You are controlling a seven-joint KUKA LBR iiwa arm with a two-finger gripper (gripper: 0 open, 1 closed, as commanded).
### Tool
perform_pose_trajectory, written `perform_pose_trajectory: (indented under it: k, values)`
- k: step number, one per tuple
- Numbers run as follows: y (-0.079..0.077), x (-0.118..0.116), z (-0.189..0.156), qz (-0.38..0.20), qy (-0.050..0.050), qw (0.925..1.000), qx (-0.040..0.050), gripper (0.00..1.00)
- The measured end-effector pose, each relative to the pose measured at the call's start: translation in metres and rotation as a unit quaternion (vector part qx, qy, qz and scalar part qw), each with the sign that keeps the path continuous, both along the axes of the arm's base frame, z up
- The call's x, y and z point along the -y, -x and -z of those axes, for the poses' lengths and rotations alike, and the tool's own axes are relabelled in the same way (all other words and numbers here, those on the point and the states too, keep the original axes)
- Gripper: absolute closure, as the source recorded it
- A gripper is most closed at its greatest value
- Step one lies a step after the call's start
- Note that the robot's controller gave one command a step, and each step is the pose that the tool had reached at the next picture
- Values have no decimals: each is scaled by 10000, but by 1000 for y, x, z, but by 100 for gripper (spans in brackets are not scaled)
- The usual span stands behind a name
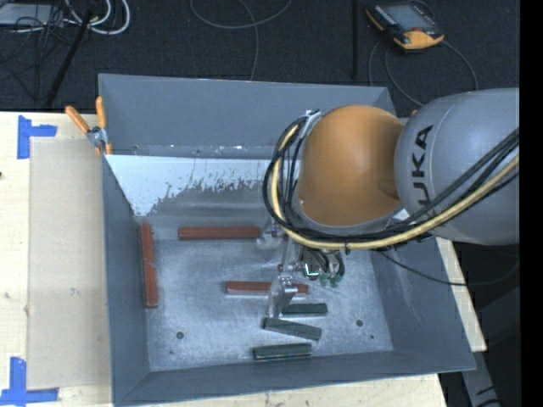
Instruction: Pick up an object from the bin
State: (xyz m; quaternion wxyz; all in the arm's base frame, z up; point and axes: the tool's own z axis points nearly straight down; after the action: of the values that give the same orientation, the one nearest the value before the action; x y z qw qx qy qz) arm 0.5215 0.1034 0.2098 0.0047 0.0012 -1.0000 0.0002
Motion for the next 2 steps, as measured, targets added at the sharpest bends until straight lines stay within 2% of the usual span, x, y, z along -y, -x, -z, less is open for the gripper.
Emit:
perform_pose_trajectory:
  k: [1, 2]
  values:
    - [-2, 1, -4, 15, -4, 10000, 37, 0]
    - [-12, 26, 51, -65, -8, 10000, 72, 0]
